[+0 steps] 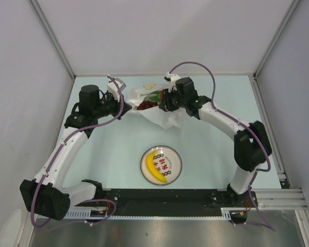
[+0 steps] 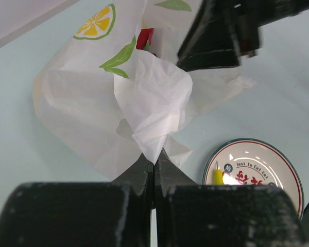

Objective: Take the fake fruits out of the plastic bag
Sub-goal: Adjust the plastic bag at the center of the board.

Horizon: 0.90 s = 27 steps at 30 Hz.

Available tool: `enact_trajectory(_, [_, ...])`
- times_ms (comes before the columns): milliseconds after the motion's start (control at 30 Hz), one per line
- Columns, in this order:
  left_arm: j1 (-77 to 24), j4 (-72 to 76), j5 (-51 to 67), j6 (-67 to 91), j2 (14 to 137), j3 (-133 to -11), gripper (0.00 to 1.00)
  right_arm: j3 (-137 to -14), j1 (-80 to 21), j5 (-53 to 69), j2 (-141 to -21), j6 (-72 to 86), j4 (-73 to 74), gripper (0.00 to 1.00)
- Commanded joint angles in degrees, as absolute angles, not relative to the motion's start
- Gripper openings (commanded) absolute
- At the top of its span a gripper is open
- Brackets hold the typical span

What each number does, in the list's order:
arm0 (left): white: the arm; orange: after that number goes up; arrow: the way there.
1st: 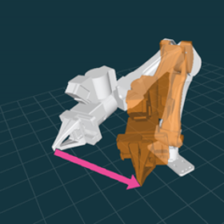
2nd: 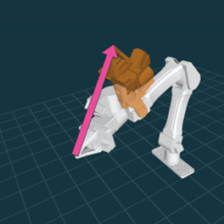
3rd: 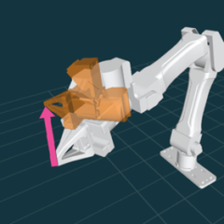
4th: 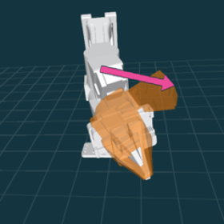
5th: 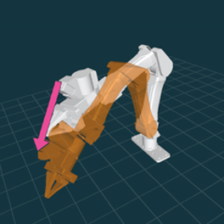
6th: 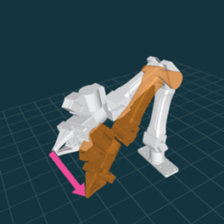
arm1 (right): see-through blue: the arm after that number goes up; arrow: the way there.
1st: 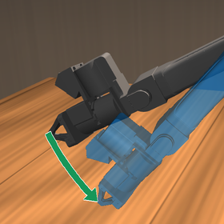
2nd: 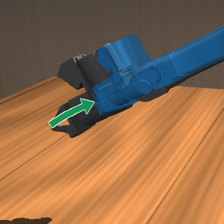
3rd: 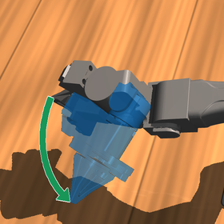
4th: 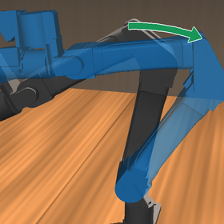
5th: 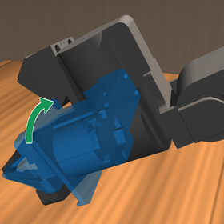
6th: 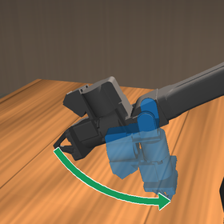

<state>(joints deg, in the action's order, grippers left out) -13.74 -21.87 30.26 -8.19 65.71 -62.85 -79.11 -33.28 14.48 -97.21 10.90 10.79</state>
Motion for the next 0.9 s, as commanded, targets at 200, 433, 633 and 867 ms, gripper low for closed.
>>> enact_trajectory(200, [-13.97, -17.93, 34.72, -6.07, 63.63, -65.47, 0.00, -84.04, -36.37, 0.62, -109.69, -7.06, 5.33, 0.41])
enact_trajectory(433, [-14.50, -20.82, 36.65, -2.90, 59.68, -62.94, 0.00, -79.72, -41.58, 13.78, -101.70, -13.11, 14.07, 0.48])
enact_trajectory(633, [-14.50, -20.40, 33.49, -4.67, 56.34, -53.88, 0.00, -79.98, -36.58, 19.24, -97.38, -9.69, 7.05, 0.42])
enact_trajectory(867, [-14.33, -17.76, 32.26, -5.10, 57.74, -52.82, 0.00, -86.04, -34.19, 20.57, -101.68, -13.78, 6.51, 0.36])
